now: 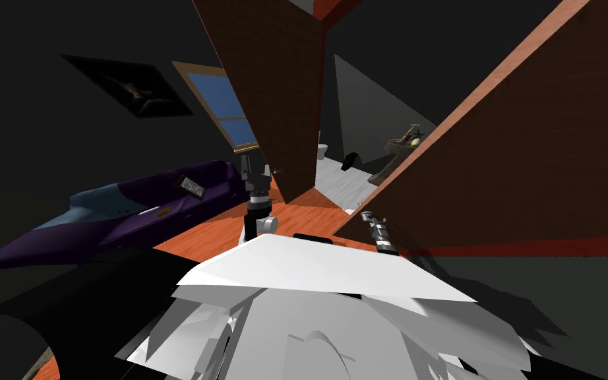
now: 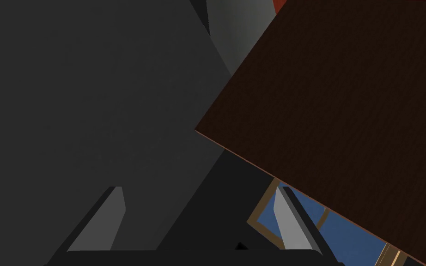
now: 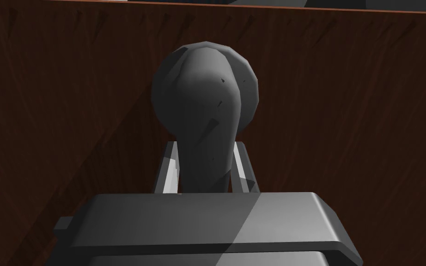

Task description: Pull the door open

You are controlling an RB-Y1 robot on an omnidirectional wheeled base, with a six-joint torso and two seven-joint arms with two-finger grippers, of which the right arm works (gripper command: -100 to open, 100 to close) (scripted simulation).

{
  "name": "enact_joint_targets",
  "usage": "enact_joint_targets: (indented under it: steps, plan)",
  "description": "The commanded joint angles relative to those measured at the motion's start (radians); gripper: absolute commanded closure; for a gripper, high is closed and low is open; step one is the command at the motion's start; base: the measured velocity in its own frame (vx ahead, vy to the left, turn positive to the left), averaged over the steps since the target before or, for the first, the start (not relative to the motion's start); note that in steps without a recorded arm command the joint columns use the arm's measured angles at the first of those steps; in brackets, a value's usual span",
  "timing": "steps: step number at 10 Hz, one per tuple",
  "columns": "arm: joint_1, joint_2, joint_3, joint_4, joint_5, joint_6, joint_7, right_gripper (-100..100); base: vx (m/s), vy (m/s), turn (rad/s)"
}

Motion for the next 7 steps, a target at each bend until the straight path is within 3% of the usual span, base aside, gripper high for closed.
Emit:
enact_joint_targets:
  steps: [1, 3, 5, 6, 7]
  plan:
    - [0.025, -0.017, 0.019, -0.002, 0.003, -0.033, -0.018, 100, -0.222, -0.052, 0.126]
    - [0.041, -0.03, 0.032, -0.002, 0.005, -0.056, -0.031, 100, -0.196, -0.06, 0.092]
    - [0.05, -0.037, 0.038, -0.002, 0.006, -0.069, -0.038, 100, -0.07, -0.006, 0.018]
    - [0.058, -0.031, 0.038, -0.018, 0.007, -0.05, -0.031, 100, -0.038, -0.004, 0.01]
    - [0.067, -0.037, 0.046, -0.011, 0.005, -0.07, -0.037, 100, -0.11, -0.048, 0.162]
